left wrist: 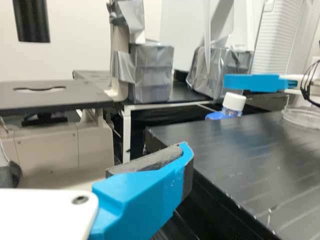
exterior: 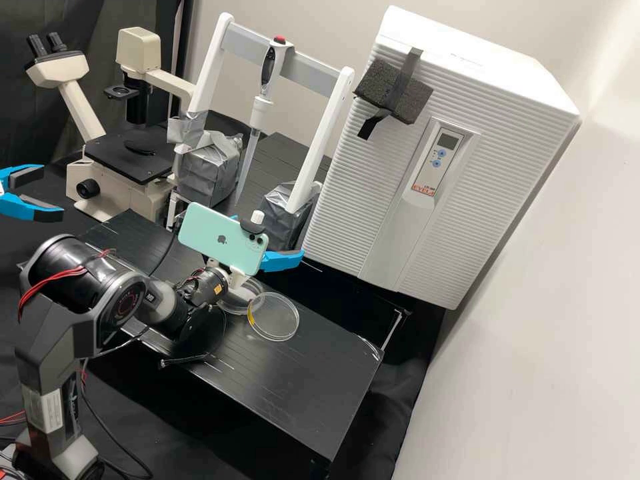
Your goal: Open the bottle
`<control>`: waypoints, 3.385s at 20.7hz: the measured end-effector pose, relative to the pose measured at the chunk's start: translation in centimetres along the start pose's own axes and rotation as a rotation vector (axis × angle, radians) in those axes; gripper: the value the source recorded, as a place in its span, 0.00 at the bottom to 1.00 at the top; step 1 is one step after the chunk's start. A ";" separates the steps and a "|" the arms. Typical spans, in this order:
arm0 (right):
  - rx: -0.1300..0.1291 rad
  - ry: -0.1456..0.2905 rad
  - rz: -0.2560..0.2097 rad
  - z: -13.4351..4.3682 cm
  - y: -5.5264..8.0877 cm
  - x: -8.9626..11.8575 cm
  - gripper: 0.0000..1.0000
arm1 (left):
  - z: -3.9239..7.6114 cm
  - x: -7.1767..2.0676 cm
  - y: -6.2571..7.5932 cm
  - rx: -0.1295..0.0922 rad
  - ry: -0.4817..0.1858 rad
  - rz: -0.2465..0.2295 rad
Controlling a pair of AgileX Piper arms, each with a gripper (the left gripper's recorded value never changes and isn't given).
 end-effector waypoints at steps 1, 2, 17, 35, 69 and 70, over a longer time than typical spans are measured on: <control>0.000 0.000 0.000 0.0 0.0 0.0 1.00 | 0.0 0.00 0.0 0.000 0.000 0.000; 0.000 0.000 0.000 0.0 0.0 0.0 1.00 | 0.0 0.00 0.0 0.000 0.000 0.000; 0.008 0.131 -0.031 -2.9 -1.5 -2.8 1.00 | 0.5 0.04 0.1 0.010 -0.020 0.005; 0.009 0.085 -0.119 -1.7 -4.1 -3.4 1.00 | 0.6 -0.11 0.1 0.009 -0.020 0.004; 0.010 0.083 -0.104 -1.7 -4.1 -2.1 0.00 | 0.8 -0.08 0.0 0.019 -0.031 0.003; 0.010 0.082 -0.105 -1.6 -4.1 -2.1 0.00 | 0.8 -0.08 0.0 0.019 -0.031 0.003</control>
